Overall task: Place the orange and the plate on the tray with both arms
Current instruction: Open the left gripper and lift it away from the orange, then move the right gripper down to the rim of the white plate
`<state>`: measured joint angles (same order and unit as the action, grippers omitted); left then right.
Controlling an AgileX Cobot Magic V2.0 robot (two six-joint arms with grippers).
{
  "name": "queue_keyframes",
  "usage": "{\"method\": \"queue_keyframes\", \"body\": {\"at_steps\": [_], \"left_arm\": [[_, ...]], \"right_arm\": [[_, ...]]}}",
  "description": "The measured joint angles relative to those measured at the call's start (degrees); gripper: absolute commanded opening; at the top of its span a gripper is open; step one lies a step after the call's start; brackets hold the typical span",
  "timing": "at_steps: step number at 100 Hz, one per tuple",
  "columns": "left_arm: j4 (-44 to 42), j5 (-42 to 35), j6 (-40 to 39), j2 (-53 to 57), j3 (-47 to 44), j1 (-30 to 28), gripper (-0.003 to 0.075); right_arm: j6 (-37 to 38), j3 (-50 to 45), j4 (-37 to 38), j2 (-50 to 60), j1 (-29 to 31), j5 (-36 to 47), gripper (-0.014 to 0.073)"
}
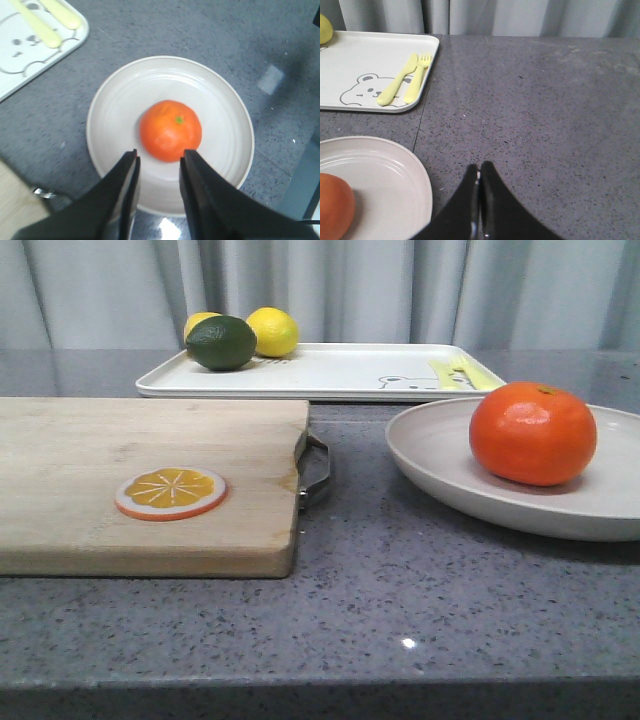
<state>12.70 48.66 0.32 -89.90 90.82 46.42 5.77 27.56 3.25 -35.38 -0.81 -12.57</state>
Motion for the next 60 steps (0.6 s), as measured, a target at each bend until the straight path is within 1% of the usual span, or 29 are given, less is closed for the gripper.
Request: {"method": "queue_keyframes", "body": {"at_steps": [13,18,25,37,44,49,60], "left_arm": [[-0.31,-5.04,0.0,8.02,-10.28,-1.88,0.0187],[-0.43,-7.08,0.0,11.13,-14.14,-2.59,0.0187],[-0.43,-9.64,0.0,15.5,-19.34,-3.53,0.0187],[-0.43,-12.87,0.0,22.7,-27.19,-4.95,0.0187],[-0.43,-14.37,0.0,26.81,-31.15,-5.49,0.0187],[-0.43,-15.59,0.0,30.04,-34.02,-5.71,0.0187],[-0.43,-17.49,0.0,35.66,-38.57,-5.75,0.0187]], "right_arm": [[0.0,2.88,0.0,-0.74,0.0,-4.65,-0.007],[0.0,4.11,0.0,-1.96,0.0,-6.44,-0.005],[0.0,5.95,0.0,-3.98,0.0,-8.96,0.002],[0.0,9.24,0.0,-8.24,0.0,-12.96,0.022],[0.0,11.52,-0.27,-11.13,-0.45,-15.18,0.03],[0.0,13.27,-0.55,-13.39,-0.9,-16.89,0.0318],[0.0,17.54,-1.01,-19.18,-2.42,-21.79,0.0316]]}}
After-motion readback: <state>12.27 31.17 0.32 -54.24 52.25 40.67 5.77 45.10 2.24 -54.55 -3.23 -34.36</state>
